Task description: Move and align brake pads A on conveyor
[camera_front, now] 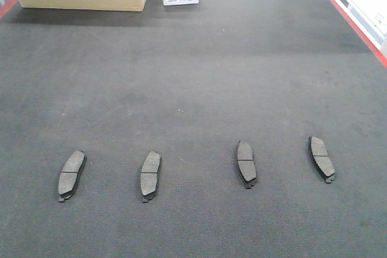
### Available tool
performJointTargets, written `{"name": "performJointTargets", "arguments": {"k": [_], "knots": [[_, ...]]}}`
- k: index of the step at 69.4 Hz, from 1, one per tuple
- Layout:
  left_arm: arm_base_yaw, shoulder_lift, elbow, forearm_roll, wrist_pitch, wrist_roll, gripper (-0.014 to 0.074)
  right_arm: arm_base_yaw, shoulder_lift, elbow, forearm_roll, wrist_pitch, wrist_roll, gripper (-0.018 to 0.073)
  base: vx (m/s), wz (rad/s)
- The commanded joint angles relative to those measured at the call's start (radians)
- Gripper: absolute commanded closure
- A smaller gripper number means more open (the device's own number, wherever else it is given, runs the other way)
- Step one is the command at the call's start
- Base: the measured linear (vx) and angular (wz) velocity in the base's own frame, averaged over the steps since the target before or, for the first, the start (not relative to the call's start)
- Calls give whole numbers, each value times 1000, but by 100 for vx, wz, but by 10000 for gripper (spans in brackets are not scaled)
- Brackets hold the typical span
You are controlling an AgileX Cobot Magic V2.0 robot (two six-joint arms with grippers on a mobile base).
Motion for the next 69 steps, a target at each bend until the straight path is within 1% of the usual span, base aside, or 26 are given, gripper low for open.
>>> {"name": "performJointTargets", "arguments": {"k": [1,8,13,19,26,35,41,44,69], "knots": [[-8,-14,23,-8,-72,-5,602,-70,9,17,-36,-89,-7,569,0,0],[-7,-14,23,-8,-72,-5,602,-149,9,91,-38,-114,-7,569,0,0],[-7,-14,23,-8,-72,-5,602,-212,9,160,-33,-166,-7,569,0,0],[-7,-14,23,-8,-72,-5,602,-252,4,215,-20,-223,-7,569,0,0],[-7,-14,23,-8,-72,-5,602,-246,-65,274,-17,-263,-7,569,0,0],[-7,-14,23,-8,-72,-5,602,-248,-187,341,3,-269,-1,569,0,0],[-7,-14,23,-8,-70,-5,602,-246,-182,379,12,-305,6,569,0,0],[-7,-14,23,-8,-70,-5,602,-247,-181,378,13,-293,11,569,0,0],[-7,-14,23,-8,-70,-5,602,-247,-181,378,12,-323,8,569,0,0]]}}
